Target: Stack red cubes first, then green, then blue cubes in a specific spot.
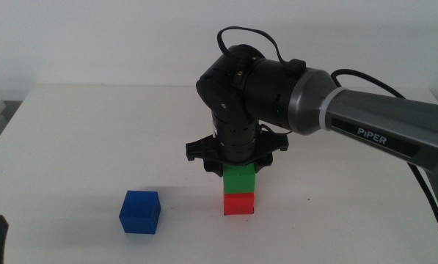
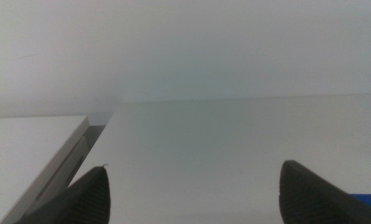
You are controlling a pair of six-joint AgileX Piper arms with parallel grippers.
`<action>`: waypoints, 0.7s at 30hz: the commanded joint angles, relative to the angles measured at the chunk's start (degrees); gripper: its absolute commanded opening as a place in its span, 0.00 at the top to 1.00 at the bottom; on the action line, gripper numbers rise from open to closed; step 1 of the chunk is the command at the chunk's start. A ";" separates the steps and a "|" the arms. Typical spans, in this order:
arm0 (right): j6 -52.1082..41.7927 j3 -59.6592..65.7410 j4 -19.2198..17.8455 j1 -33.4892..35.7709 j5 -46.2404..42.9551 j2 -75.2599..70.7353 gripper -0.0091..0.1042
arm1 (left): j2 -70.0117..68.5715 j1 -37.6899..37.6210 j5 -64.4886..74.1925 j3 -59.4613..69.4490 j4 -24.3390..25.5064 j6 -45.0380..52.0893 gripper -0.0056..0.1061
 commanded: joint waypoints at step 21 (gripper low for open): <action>2.51 -0.02 -0.06 -0.35 -0.37 0.44 0.83 | -0.19 -0.20 -0.71 0.00 0.00 -0.27 0.13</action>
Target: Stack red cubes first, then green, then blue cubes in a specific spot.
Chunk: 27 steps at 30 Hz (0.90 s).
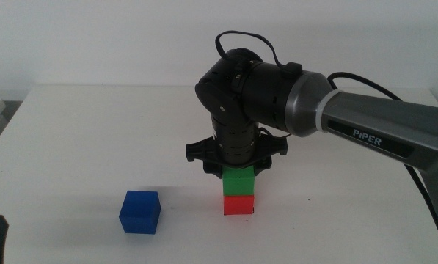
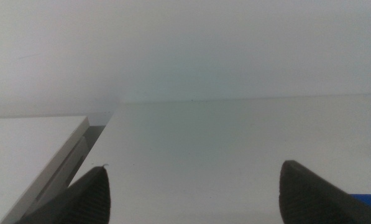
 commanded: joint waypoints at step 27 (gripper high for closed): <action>-12.06 -0.02 1.56 -0.44 0.95 -12.25 0.26 | -0.19 -0.20 -0.71 0.00 0.00 -0.27 0.13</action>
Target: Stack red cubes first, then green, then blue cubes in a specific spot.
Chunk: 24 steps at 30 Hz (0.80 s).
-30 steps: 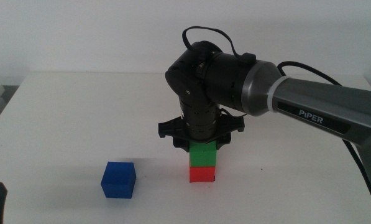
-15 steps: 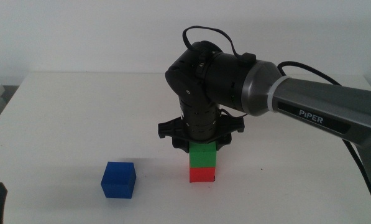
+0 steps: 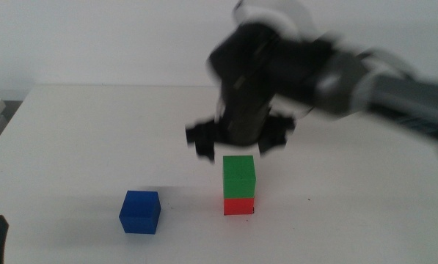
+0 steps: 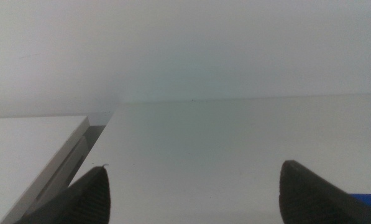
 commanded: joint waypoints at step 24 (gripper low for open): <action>-41.62 36.46 10.25 -0.47 -21.95 -57.17 0.10 | -0.19 -0.20 -0.71 0.00 0.00 -0.27 0.13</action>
